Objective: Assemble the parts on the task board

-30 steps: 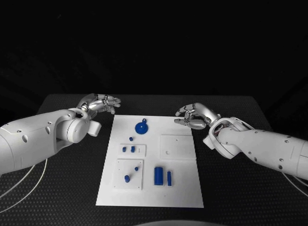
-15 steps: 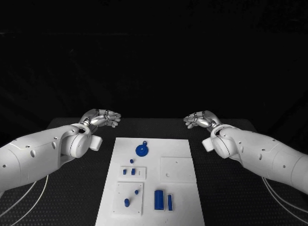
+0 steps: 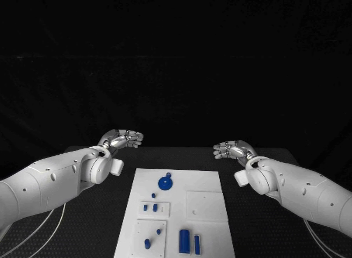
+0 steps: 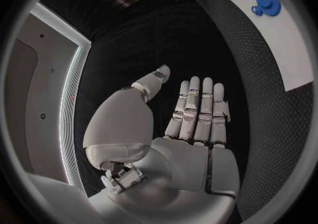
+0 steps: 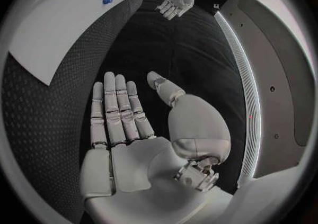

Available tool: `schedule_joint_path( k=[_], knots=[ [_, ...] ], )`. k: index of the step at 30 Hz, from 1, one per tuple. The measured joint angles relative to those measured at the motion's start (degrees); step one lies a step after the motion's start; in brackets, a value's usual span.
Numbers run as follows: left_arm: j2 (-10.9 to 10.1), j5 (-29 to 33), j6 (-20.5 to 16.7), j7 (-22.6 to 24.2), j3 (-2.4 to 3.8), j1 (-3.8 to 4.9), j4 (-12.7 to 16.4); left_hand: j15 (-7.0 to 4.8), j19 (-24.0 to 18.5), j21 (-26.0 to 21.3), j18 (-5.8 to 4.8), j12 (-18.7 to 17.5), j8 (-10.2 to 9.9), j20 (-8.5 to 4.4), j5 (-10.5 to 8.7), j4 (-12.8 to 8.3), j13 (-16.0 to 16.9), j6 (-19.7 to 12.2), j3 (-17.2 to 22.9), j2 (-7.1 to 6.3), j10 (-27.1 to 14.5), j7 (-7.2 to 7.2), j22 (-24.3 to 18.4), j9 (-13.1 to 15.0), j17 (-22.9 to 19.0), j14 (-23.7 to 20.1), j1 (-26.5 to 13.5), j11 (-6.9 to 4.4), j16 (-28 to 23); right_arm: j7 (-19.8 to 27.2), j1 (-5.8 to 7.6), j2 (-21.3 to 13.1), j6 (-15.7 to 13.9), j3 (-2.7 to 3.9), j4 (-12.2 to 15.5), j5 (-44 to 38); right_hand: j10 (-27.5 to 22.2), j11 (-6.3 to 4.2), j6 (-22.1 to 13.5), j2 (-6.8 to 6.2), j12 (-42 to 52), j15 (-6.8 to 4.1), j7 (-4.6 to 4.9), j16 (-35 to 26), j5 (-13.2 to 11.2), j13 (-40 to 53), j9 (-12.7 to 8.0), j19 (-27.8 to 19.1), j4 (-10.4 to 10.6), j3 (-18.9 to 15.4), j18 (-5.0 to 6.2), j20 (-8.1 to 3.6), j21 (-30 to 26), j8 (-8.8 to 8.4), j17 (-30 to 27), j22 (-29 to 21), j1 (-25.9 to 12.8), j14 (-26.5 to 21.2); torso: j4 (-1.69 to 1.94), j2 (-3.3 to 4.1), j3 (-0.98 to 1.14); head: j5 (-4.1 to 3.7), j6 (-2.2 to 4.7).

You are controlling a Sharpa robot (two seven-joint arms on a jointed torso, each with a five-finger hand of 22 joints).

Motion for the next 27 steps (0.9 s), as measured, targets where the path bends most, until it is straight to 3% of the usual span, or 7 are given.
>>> schedule_joint_path(
  k=[2, 3, 6, 7, 11, 18, 27],
  knots=[
    [-0.1, 0.0, -0.1, -0.1, 0.03, -0.07, 0.2, -1.59, -8.0, -6.3, 0.0, -1.0, -4.2, -0.29, -0.81, 2.2, -2.6, -11.5, -7.6, 1.94, -5.8, -1.84, -5.7, -6.8, -5.8, -10.6, -5.1, -1.47, -6.4, -0.1, -0.01, -0.1, -0.1, -0.02, 0.2, 0.0, -7.1, -1.73, -11.5, 0.48, -3.2, -1.19, -2.28, -4.7, -2.5, -2.8, -6.0, -7.8, 3.6, -7.4, -2.72, -2.68, -6.4, -3.96, -7.7, -11.3, -13.0, -13.3, 0.0, -0.04, -0.01, -0.01, 0.0],
    [-0.2, 0.0, -0.1, -0.1, 0.08, -0.14, 0.3, -1.83, -8.9, -7.0, 0.01, -1.2, -4.7, -0.35, -0.92, 2.5, -2.9, -12.9, -8.5, 2.17, -7.5, -2.07, -6.5, -7.6, -6.5, -12.0, -6.2, -1.64, -7.2, -0.1, -0.01, -0.1, -0.2, -0.02, 0.4, 0.0, -9.4, -2.01, -13.3, 0.54, -3.6, -1.41, -2.68, -5.4, -2.9, -3.2, -6.9, -9.0, 4.2, -8.5, -3.09, -3.1, -7.4, -4.56, -8.9, -13.0, -15.0, -15.3, 0.0, -0.07, -0.01, -0.01, -0.01],
    [-0.6, 0.0, -0.7, -0.1, 0.5, -0.77, 1.9, -3.5, -16.7, -13.1, 0.01, -2.2, -8.8, -0.65, -1.59, 4.7, -5.4, -24.1, -15.9, 4.07, -25.9, -3.88, -14.0, -14.2, -12.2, -22.3, -24.5, -3.1, -13.5, -0.1, -0.06, -0.8, -0.6, -0.05, 2.0, 0.2, -27.6, -3.79, -25.0, 0.92, -6.8, -2.81, -5.12, -10.1, -5.3, -6.0, -12.9, -16.8, 7.8, -15.9, -5.71, -5.88, -13.8, -8.53, -16.7, -24.5, -27.7, -28.7, 0.0, -0.48, 0.01, -0.12, -0.12],
    [-0.8, 0.0, -0.9, -0.1, 0.66, -1.03, 2.6, -3.98, -19.0, -14.9, 0.01, -2.4, -10.0, -0.75, -1.63, 5.3, -6.2, -27.4, -18.1, 4.63, -32.2, -4.41, -20.9, -16.2, -13.9, -25.4, -31.1, -3.53, -15.3, -0.1, -0.12, -1.0, -0.9, -0.08, 2.7, 0.4, -32.2, -4.21, -27.7, 1.02, -7.5, -3.12, -5.69, -11.1, -5.9, -6.6, -14.3, -18.6, 8.7, -17.6, -6.39, -6.54, -15.3, -9.46, -18.5, -27.1, -30.6, -31.8, 0.0, -0.69, 0.04, -0.16, -0.15],
    [-1.7, 0.3, -3.0, 0.4, 1.73, -2.52, 7.1, -4.97, -23.8, -18.7, 0.02, -3.0, -12.5, -0.94, -2.13, 6.7, -7.7, -34.3, -22.6, 5.77, -45.3, -5.53, -43.2, -20.3, -17.4, -31.8, -45.0, -4.41, -19.2, 0.4, -0.43, -2.6, -2.7, -0.2, 7.1, 1.3, -45.8, -5.42, -35.6, 1.27, -9.6, -4.04, -7.29, -14.3, -7.6, -8.5, -18.4, -23.9, 11.2, -22.6, -7.78, -8.41, -19.6, -12.13, -23.8, -34.9, -39.3, -40.9, -0.08, -2.1, 0.27, -0.36, -0.41],
    [-4.2, 1.5, -11.2, 3.0, 4.61, -6.56, 19.4, -5.73, -27.0, -21.3, 0.03, -3.3, -14.1, -1.15, -2.25, 7.8, -8.9, -39.3, -25.9, 6.61, -55.0, -6.34, -61.2, -23.2, -20.0, -36.5, -55.4, -5.1, -22.0, 3.0, -0.99, -6.9, -9.6, -0.41, 19.5, 5.0, -54.8, -6.26, -40.9, 1.45, -11.0, -4.64, -8.31, -16.2, -8.6, -9.8, -21.2, -27.4, 13.0, -25.7, -8.63, -9.71, -22.5, -13.75, -27.4, -40.1, -45.0, -47.0, -0.24, -5.11, 0.74, -0.74, -0.81],
    [-6.6, 3.5, -23.4, 7.5, 7.04, -10.44, 31.2, -6.04, -28.7, -22.4, 0.02, -3.3, -15.0, -1.15, -2.46, 8.1, -9.2, -41.3, -27.3, 6.98, -59.1, -6.71, -68.8, -24.4, -21.0, -38.4, -59.7, -5.35, -23.1, 7.9, -1.95, -12.1, -21.4, -0.8, 34.9, 11.6, -58.7, -6.59, -43.0, 1.54, -11.5, -4.93, -8.84, -17.2, -9.0, -10.3, -22.3, -28.7, 13.6, -27.1, -9.5, -10.22, -23.6, -14.52, -28.8, -42.3, -47.4, -49.4, -0.3, -6.34, 0.96, -0.82, -0.92]
  ],
)
